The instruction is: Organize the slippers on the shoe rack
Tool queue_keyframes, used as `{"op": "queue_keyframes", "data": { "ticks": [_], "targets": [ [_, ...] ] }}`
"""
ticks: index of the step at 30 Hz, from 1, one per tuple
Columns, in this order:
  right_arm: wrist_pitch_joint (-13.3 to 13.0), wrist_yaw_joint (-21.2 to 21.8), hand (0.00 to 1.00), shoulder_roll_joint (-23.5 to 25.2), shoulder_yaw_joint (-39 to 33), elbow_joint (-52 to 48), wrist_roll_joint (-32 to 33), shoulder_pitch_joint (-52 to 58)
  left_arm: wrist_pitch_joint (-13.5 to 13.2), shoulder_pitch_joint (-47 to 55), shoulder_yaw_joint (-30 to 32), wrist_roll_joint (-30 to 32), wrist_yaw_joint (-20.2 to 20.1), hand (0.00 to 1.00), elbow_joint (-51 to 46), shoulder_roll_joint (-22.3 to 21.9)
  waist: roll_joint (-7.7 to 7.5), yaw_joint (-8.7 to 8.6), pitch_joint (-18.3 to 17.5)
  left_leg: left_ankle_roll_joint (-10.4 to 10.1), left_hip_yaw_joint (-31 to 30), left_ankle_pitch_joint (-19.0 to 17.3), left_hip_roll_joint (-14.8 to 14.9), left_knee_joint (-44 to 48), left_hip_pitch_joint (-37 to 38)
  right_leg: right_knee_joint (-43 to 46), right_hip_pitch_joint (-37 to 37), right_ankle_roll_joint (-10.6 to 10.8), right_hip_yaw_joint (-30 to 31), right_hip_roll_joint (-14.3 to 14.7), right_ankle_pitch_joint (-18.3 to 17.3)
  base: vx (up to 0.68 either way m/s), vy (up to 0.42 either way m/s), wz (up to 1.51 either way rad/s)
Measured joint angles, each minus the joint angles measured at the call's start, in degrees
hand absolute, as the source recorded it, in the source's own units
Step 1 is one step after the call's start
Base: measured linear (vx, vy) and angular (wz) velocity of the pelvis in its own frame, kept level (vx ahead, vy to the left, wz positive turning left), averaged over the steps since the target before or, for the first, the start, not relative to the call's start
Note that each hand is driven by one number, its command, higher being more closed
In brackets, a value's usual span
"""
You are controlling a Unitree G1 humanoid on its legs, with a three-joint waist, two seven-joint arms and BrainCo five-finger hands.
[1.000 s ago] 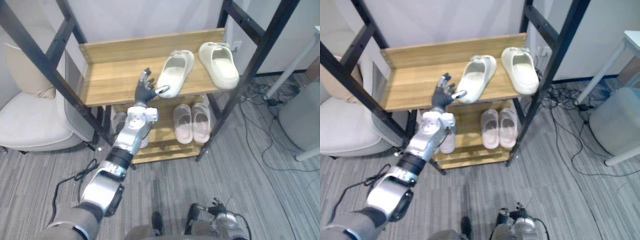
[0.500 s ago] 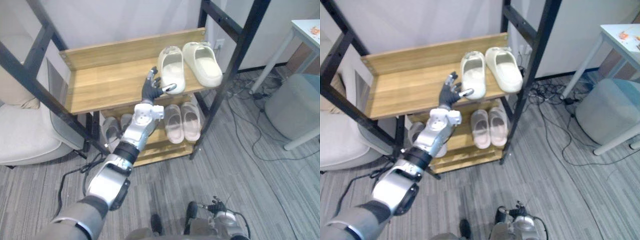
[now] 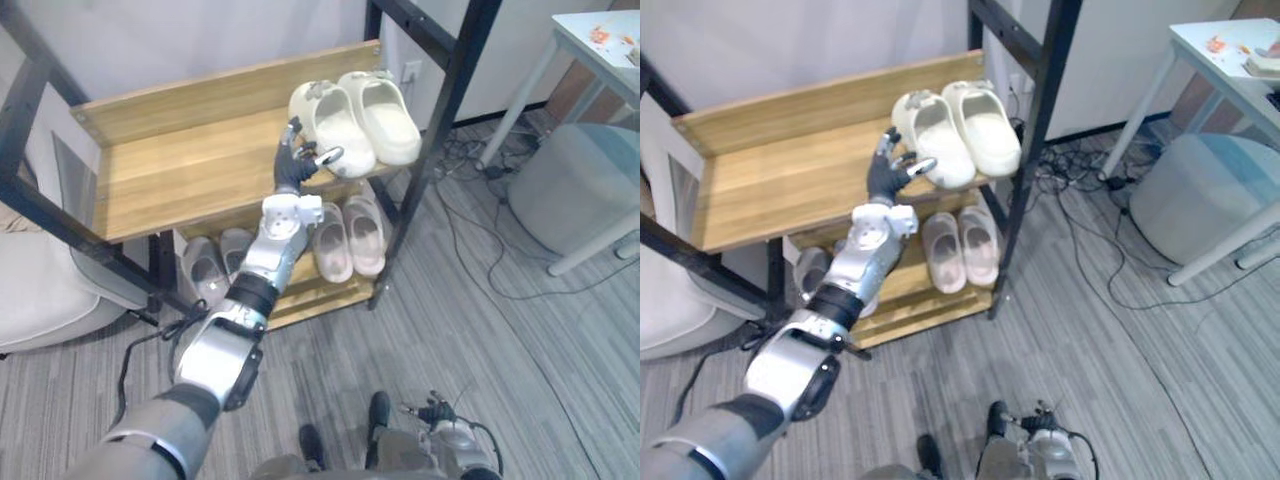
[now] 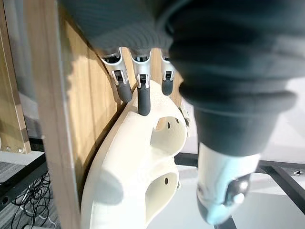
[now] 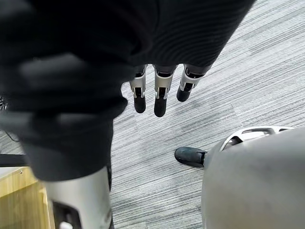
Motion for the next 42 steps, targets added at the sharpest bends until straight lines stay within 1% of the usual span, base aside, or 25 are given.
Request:
{"op": "queue_keyframes", "data": {
  "ticks": [5, 9, 11, 16, 19, 21, 23, 24, 25, 27, 29, 31, 33, 35, 36, 37, 39, 40, 41, 42],
  "targets": [
    [-0.04, 0.0, 0.0, 0.01, 0.02, -0.07, 0.01, 0.0, 0.26, 0.0, 0.26, 1.01, -0.01, 0.0, -0.55, 0.81, 0.04, 0.0, 0.02, 0.25, -0.17, 0.16, 0.12, -0.09, 0.02, 0.0, 0.06, 0.01, -0.25, 0.07, -0.02, 0.02, 0.012, 0.01],
    [-0.04, 0.06, 0.0, -0.02, 0.12, -0.18, 0.02, -0.07, 1.71, 0.39, 0.16, 1.08, -0.7, 0.0, -2.52, 1.37, 0.37, -0.01, 0.2, 0.28, -1.51, 0.21, 0.19, -0.08, 0.09, 0.0, 0.67, 0.17, -1.64, 0.08, -0.14, 0.05, 0.02, 0.14],
    [-0.04, 0.12, 0.0, -0.01, 0.58, -0.17, 0.04, -0.17, 1.88, 2.66, -0.28, 1.3, -1.26, 0.0, -6.32, 1.66, 0.49, 0.01, 0.27, 0.28, -2.14, 0.21, 0.29, -0.03, 0.26, 0.0, 1.15, 0.22, -2.45, 0.11, -0.18, 0.05, 0.017, 0.19],
    [-0.06, 0.18, 0.0, 0.07, 1.24, -0.07, 0.05, -0.06, 1.9, 10.57, -3.56, 3.35, -2.55, 0.0, -20.74, 3.21, 0.72, 0.64, 0.35, 0.28, -4.83, 0.21, 0.4, 0.61, 0.47, 0.0, 2.75, 0.21, -5.22, -0.03, -0.17, 0.04, 0.016, 0.24],
    [-0.07, 0.21, 0.0, -0.11, 3.19, 0.56, 0.05, 0.2, 1.24, 14.95, -7.25, 3.32, -3.61, 0.0, -31.25, 3.02, 0.79, 2.84, 0.3, 0.32, -6.59, 0.23, 0.25, 1.6, -0.05, 0.0, 3.62, 0.21, -6.72, -0.42, -0.23, 0.01, 0.031, 0.31],
    [-0.11, 0.19, 0.0, -0.14, 3.47, 0.9, 0.05, 0.17, 0.83, 16.74, -9.4, 3.22, -4.61, 0.0, -34.97, 2.55, 0.85, 4.15, 0.25, 0.36, -7.38, 0.26, 0.03, 1.91, -0.08, 0.0, 4.17, 0.19, -7.51, -0.69, -0.49, -0.01, 0.017, 0.32],
    [-0.12, 0.16, 0.0, -0.15, 4.74, 1.24, 0.05, 0.2, 0.13, 20.63, -12.22, 3.14, -5.83, 0.0, -40.19, 2.4, 1.01, 4.78, 0.15, 0.43, -8.9, 0.3, -0.32, 2.62, -0.14, 0.01, 5.28, 0.26, -8.75, -1.11, -0.88, -0.02, 0.01, 0.37],
    [-0.13, 0.17, 0.0, -0.27, 5.46, 1.26, 0.04, 0.24, 0.06, 22.31, -13.37, 2.69, -6.75, 0.0, -42.25, 2.4, 1.07, 4.99, 0.05, 0.6, -9.38, 0.41, -0.42, 2.66, -0.12, 0.01, 5.55, 0.24, -9.31, -1.22, -1.02, -0.02, 0.015, 0.29],
    [-0.13, 0.16, 0.0, -0.22, 5.75, 1.3, 0.04, 0.3, -0.12, 24.97, -15.59, 1.87, -8.54, 0.0, -45.15, 2.38, 1.16, 5.75, -0.2, 0.82, -9.62, 0.59, -0.49, 2.66, -0.23, 0.01, 5.64, 0.19, -9.72, -1.34, -1.12, -0.02, 0.017, 0.17],
    [-0.16, 0.16, 0.0, -0.24, 6.33, 1.51, 0.0, 0.34, -0.34, 27.37, -18.41, 0.68, -10.48, 0.0, -46.7, 2.18, 1.48, 6.86, -0.51, 0.9, -9.71, 0.65, -0.55, 2.69, -0.35, 0.02, 5.63, 0.16, -9.87, -1.41, -1.14, -0.02, 0.019, 0.08],
    [-0.2, 0.15, 0.0, -0.52, 7.57, 2.24, -0.03, 0.29, -0.35, 31.29, -21.11, -0.25, -12.41, 0.0, -47.64, 1.54, 1.93, 7.28, -1.53, 0.95, -10.15, 0.71, -0.63, 2.73, -0.41, 0.04, 5.79, 0.16, -10.28, -1.49, -1.13, 0.0, 0.016, 0.11],
    [-0.21, 0.12, 0.0, -0.47, 7.85, 2.25, -0.12, 0.02, -0.15, 36.0, -23.68, -0.25, -14.66, 0.0, -47.69, 1.23, 2.09, 7.35, -1.84, 0.89, -10.94, 0.72, -0.64, 2.65, 1.13, 0.01, 7.6, 0.29, -11.14, -1.3, -1.41, 0.02, 0.003, 0.15],
    [-0.27, 0.13, 0.0, -0.32, 8.2, 2.28, -0.27, 0.34, 0.36, 40.5, -24.8, -0.12, -16.61, 0.0, -47.27, 1.45, 2.03, 7.5, -2.27, 0.48, -11.19, 0.45, -0.5, 2.59, 2.62, 0.0, 9.31, 0.37, -11.2, -1.1, -1.96, 0.0, 0.006, 0.07],
    [-0.28, 0.14, 0.0, -0.19, 9.5, 2.37, -0.43, 0.4, 0.28, 44.3, -24.7, 0.15, -17.25, 0.0, -45.14, 1.39, 1.77, 7.84, -2.93, -0.02, -11.29, 0.11, -0.31, 2.42, 2.64, 0.0, 9.49, 0.22, -11.25, -0.83, -2.15, 0.0, 0.0, 0.0],
    [-0.31, 0.17, 0.0, -0.04, 10.06, 2.37, -1.82, 0.32, 0.41, 47.44, -24.25, 0.94, -17.65, 0.0, -40.97, 1.37, 1.71, 8.02, -3.14, -0.13, -11.32, 0.16, -0.11, 2.42, 3.08, 0.0, 9.58, 0.08, -11.25, -0.69, -2.24, 0.0, 0.0, 0.0],
    [-0.33, 0.16, 0.0, 0.04, 10.19, 2.37, -2.05, 0.32, 0.51, 48.4, -24.06, 1.02, -17.65, 0.0, -39.62, 1.34, 1.62, 8.05, -3.16, -0.18, -11.32, 0.16, -0.05, 2.41, 3.13, 0.0, 9.6, 0.04, -11.26, -0.62, -2.27, 0.04, 0.016, -0.04],
    [-0.45, 0.15, 0.0, 0.36, 10.46, 2.37, -2.24, 0.32, 1.35, 51.33, -23.33, 2.21, -17.66, 0.0, -33.83, 1.31, 1.37, 8.09, -3.19, -0.4, -11.42, 0.23, 0.16, 2.44, 3.24, 0.0, 9.76, -0.01, -11.36, -0.41, -2.29, 0.01, 0.004, 0.02],
    [-0.59, 0.1, 0.0, 0.94, 10.47, 2.39, -2.23, 0.38, 2.05, 53.41, -22.33, 3.04, -17.65, 0.0, -27.87, 1.26, 0.91, 8.09, -3.13, -0.61, -11.73, 0.31, 0.37, 2.45, 3.4, 0.0, 10.04, -0.11, -11.38, -0.11, -2.36, 0.01, 0.005, 0.06],
    [-0.58, 0.09, 0.0, 1.02, 10.48, 2.41, -2.23, 0.38, 2.14, 53.84, -21.9, 3.28, -17.63, 0.0, -26.5, 1.22, 0.76, 8.1, -3.15, -0.65, -11.78, 0.31, 0.42, 2.46, 3.44, 0.0, 10.09, -0.19, -11.38, -0.03, -2.41, 0.02, 0.004, 0.06],
    [-0.6, 0.08, 0.0, 1.16, 10.48, 2.44, -2.24, 0.42, 2.56, 54.77, -20.59, 4.13, -17.58, 0.0, -23.22, 1.15, 0.28, 8.12, -3.17, -0.83, -11.88, 0.32, 0.58, 2.46, 3.62, -0.01, 10.31, -0.33, -11.39, 0.1, -2.52, 0.0, 0.0, 0.0]
  ]
}}
